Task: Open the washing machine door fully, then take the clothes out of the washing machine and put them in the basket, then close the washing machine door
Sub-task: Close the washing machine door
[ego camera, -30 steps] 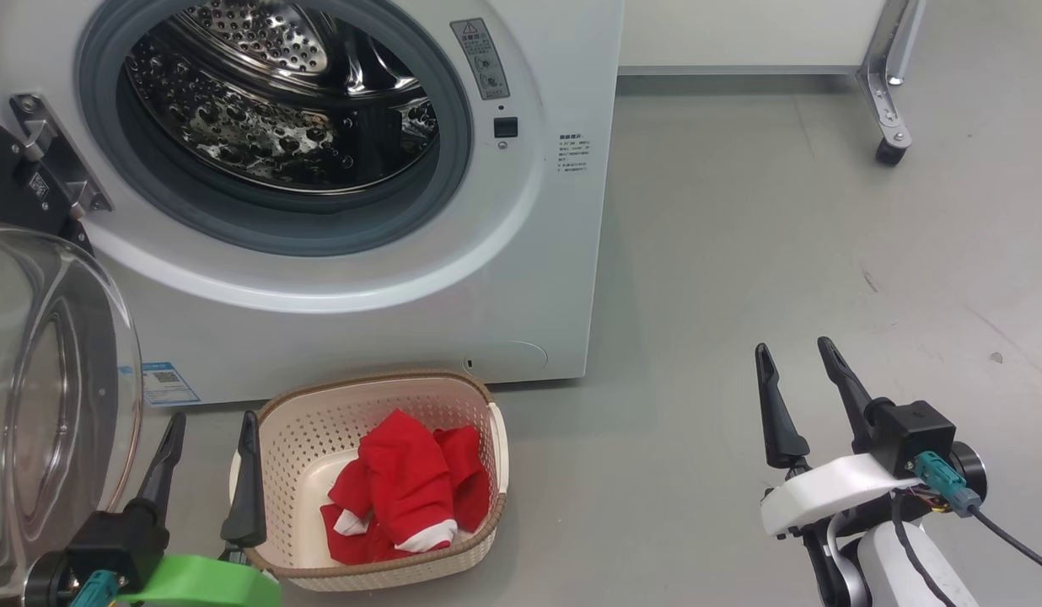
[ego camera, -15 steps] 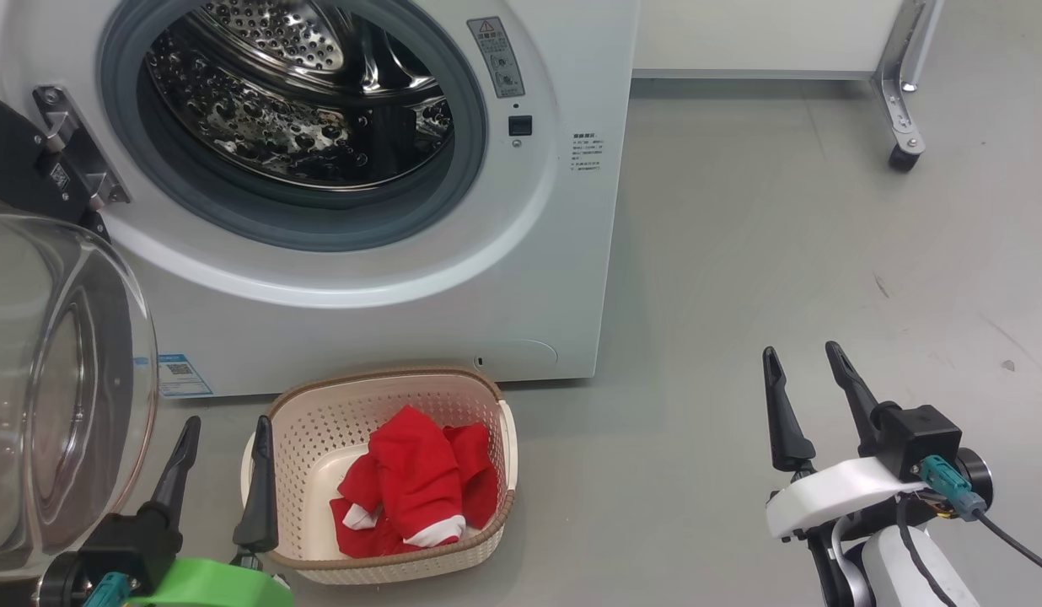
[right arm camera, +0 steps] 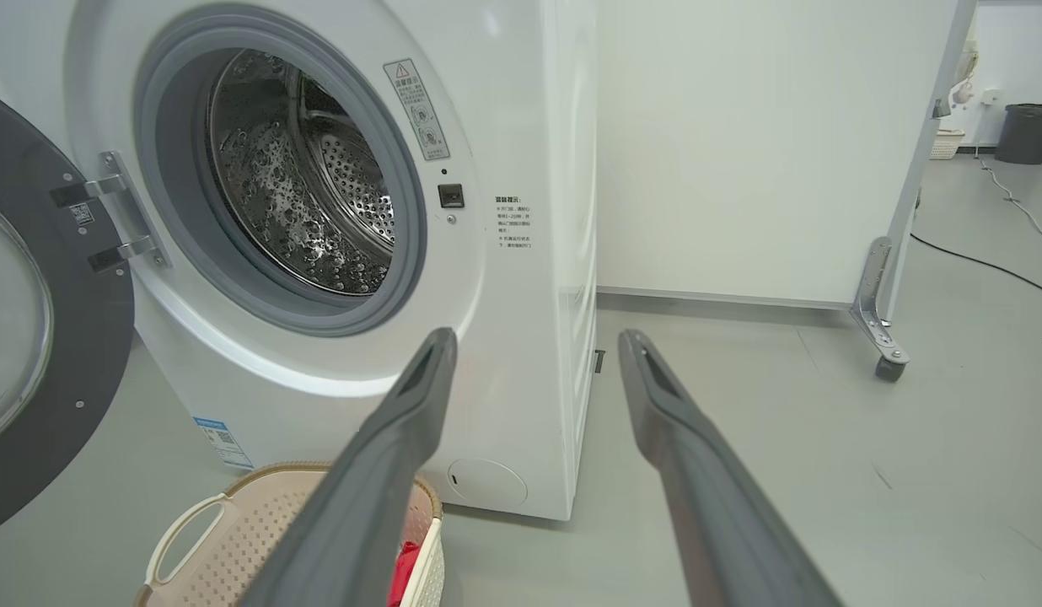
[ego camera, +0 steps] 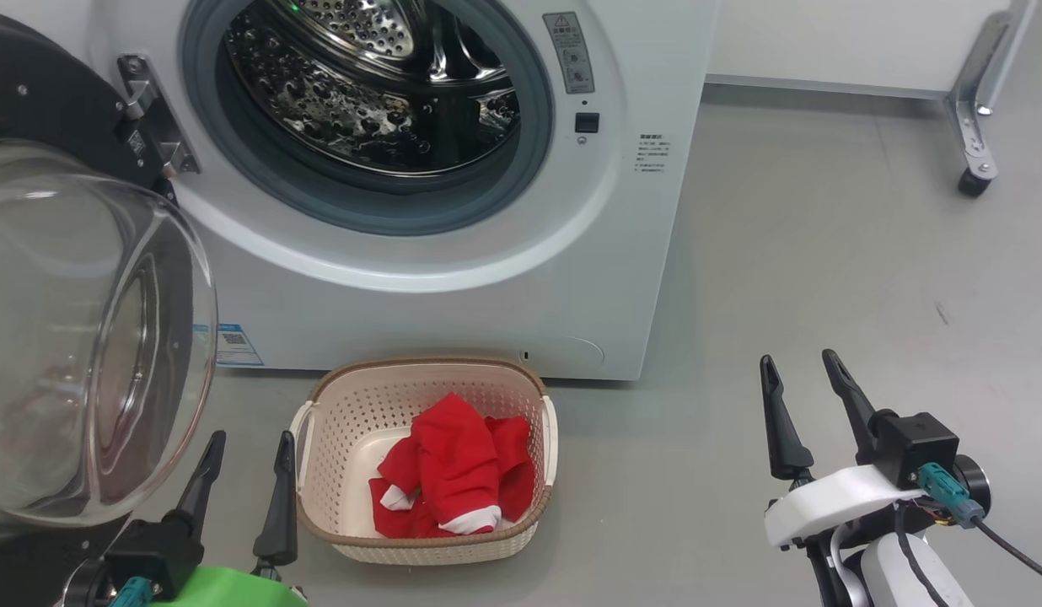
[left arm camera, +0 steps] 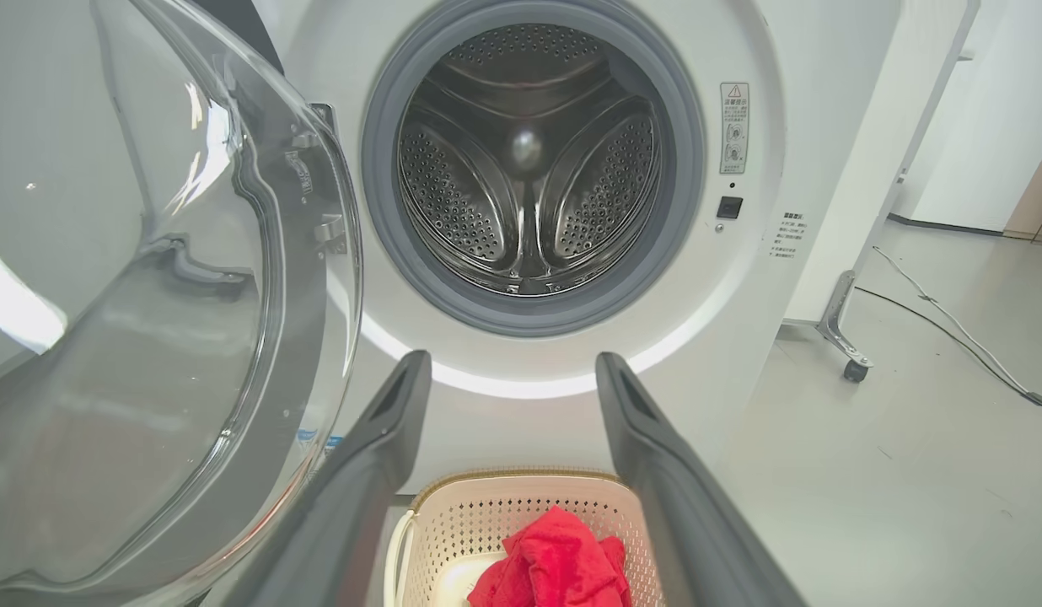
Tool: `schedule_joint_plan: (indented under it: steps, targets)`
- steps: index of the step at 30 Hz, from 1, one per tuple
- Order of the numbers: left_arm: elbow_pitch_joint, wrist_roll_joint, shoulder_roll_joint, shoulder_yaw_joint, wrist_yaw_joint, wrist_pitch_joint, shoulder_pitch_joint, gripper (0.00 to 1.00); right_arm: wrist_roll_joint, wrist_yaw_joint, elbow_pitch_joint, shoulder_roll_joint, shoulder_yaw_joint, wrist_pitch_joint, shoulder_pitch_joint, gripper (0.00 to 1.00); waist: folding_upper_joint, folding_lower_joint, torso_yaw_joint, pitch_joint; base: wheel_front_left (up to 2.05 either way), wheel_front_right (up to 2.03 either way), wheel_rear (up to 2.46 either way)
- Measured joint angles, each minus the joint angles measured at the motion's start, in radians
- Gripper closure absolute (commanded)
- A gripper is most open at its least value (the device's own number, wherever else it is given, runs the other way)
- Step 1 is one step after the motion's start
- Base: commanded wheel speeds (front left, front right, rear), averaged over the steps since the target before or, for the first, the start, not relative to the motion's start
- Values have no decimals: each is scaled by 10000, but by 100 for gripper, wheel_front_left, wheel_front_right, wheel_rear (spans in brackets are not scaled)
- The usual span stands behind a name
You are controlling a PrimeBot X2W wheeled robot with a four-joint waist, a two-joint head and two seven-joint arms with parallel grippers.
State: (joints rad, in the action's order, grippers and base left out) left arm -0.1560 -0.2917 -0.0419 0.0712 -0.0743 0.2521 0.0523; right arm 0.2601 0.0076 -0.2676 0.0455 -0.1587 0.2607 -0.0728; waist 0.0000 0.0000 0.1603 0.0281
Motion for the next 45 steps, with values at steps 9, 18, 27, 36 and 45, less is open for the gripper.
schedule_joint_plan:
  steps: [9, 18, 27, 36, 45]
  targets:
    - [-153, 0, 0, -107, 268, -2, 12, 0, -12, 21, 13, 0, -127, 0, 6, 0, 0, 0, 826, 57, 0, 0, 0]
    - [-320, -69, 0, -130, 600, -2, 18, 0, -79, 180, 2, 0, -288, 0, 18, 0, 0, 0, 1740, 54, 0, 0, 0]
    - [-504, -71, 0, -255, 941, -2, 53, 0, -77, 290, -65, -2, -462, 0, 151, 0, 0, 0, 2737, -28, 0, 0, 0]
    - [-449, -349, 0, -1014, 1377, -2, 482, 0, -71, 617, -303, 0, -1394, -2, 69, 0, 0, 0, 3531, -59, 0, 0, 0]
    - [-205, -604, 4, -1507, 1584, -2, 607, 0, -73, 796, -640, 8, -1964, -2, -337, 0, 0, 0, 3731, 59, 0, 0, 0]
